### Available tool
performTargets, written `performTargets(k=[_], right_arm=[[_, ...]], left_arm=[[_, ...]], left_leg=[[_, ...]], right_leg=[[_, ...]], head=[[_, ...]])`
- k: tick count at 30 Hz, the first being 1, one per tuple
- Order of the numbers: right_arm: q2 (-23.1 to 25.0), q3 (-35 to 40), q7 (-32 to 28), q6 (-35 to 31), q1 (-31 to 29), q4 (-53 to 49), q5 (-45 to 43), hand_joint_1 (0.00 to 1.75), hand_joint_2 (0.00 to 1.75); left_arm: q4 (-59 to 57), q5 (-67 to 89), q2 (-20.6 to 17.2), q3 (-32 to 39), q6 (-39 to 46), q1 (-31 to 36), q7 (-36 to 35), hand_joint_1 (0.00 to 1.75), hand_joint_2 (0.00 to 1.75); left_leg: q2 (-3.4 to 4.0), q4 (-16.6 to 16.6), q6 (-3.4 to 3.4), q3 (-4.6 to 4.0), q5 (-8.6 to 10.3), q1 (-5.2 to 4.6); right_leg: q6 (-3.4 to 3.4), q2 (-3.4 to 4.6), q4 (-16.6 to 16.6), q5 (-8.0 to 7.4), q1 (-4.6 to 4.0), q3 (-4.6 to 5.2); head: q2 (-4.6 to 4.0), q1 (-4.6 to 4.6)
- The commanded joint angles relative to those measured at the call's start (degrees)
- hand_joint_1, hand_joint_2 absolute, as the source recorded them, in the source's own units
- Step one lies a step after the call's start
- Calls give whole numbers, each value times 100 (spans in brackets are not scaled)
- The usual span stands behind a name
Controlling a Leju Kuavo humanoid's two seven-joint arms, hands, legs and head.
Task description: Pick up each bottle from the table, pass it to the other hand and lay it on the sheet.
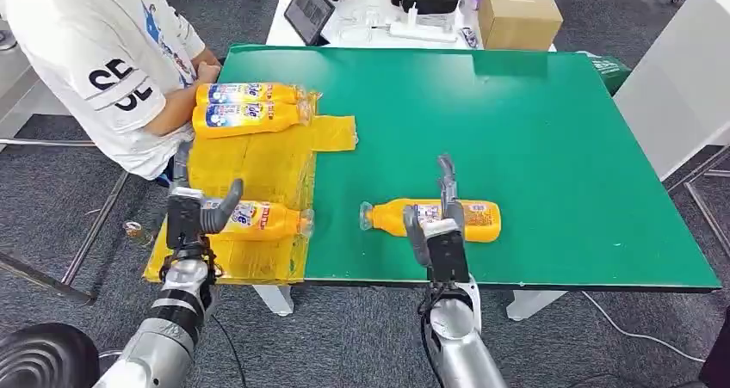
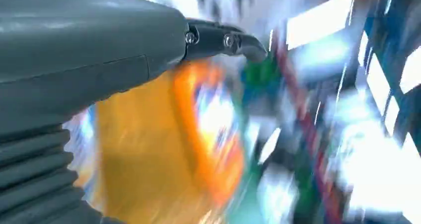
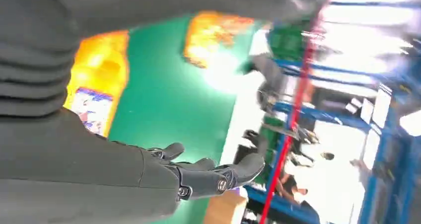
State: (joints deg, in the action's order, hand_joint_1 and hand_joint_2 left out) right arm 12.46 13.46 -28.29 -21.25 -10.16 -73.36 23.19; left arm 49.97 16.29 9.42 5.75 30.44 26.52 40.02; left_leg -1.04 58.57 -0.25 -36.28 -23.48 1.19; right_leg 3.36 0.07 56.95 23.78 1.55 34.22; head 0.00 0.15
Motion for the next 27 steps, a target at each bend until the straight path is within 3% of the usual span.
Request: performTargets(k=[1,8,10,16,20,23,27], right_arm=[[-1087,311,810,524,-1648,2480,1195,0,175],[-1230,364,1153,699,-2031,2999,1592,0,175],[-1331,415,1323,873,-2288,3414,1782,0,175],[-1374,500,1163,1630,-2688,4191,1777,0,175],[-1368,502,1113,1721,-2687,4213,1732,0,175],[-1490,509,682,2784,-2757,4379,1216,0,175],[-1695,683,544,3105,-2906,4474,1136,0,175]], left_arm=[[2213,431,63,-649,956,-549,-2,0,175],[1847,57,-75,-1088,956,-518,-2,0,175],[1452,-346,-40,-1133,486,-446,-2,0,175],[1036,-450,-5,-1225,273,-426,-2,0,175],[1034,-449,-23,-1226,268,-410,-2,0,175],[1054,-532,-30,-1310,144,-376,-2,0,175],[876,-626,-7,-1330,71,-295,-2,0,175]], left_leg=[[28,2,13,10,-8,6],[0,3,8,-2,-4,1],[4,-1,9,7,-6,0],[1,0,12,7,-3,-2],[-1,-1,9,5,-4,-1],[-9,1,8,-2,-2,0],[-13,2,6,-7,1,-1]], right_leg=[[-13,19,-11,-5,-10,-8],[-10,0,-4,2,-4,-7],[-16,1,-6,3,-5,-13],[-8,0,-7,1,-2,-10],[-10,0,-6,3,-3,-9],[-9,-9,-4,4,-3,-6],[-5,-9,-3,2,-1,2]], head=[[0,-2],[0,4],[0,0],[0,0],[0,0],[0,2],[0,-2]])
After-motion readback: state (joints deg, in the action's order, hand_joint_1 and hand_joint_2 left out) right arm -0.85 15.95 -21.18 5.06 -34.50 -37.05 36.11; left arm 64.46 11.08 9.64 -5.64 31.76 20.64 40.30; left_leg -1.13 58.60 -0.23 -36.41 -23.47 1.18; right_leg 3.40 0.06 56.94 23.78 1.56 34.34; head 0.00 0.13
